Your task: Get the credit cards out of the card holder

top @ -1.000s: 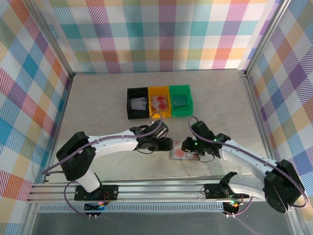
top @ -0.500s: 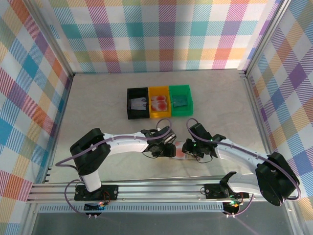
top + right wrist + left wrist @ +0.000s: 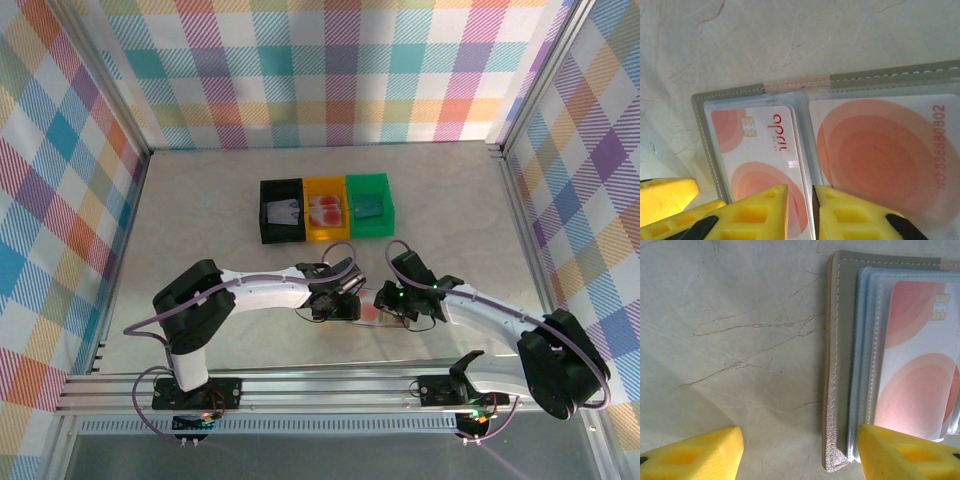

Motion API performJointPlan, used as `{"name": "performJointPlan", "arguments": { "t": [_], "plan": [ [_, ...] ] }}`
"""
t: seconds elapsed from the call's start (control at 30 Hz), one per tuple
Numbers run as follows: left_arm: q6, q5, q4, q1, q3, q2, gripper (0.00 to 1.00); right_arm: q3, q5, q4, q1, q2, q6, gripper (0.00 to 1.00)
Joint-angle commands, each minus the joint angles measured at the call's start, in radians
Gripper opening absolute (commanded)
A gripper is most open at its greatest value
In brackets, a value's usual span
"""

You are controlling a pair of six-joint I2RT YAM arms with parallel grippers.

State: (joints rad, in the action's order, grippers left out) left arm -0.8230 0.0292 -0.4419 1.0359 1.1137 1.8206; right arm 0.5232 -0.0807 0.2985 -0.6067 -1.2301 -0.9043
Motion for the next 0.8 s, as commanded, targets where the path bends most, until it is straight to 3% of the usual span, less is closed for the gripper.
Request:
{"name": "performJointPlan", "arguments": {
  "t": [0.0,0.5,0.77],
  "plan": [
    [-0.016,0.009,-0.017,0.016,0.001,0.064,0.63,-0.016,-0.027,-0.036,0.010,-0.018,0.012,0.23],
    [-0.018,0.022,-0.054,0.032,0.021,0.155,0.63,-0.049,-0.056,-0.131,0.010,-0.032,0.031,0.22],
    [-0.016,0.037,-0.049,0.041,0.029,0.204,0.62,-0.051,-0.004,-0.084,0.012,-0.002,0.041,0.23]
  ]
}}
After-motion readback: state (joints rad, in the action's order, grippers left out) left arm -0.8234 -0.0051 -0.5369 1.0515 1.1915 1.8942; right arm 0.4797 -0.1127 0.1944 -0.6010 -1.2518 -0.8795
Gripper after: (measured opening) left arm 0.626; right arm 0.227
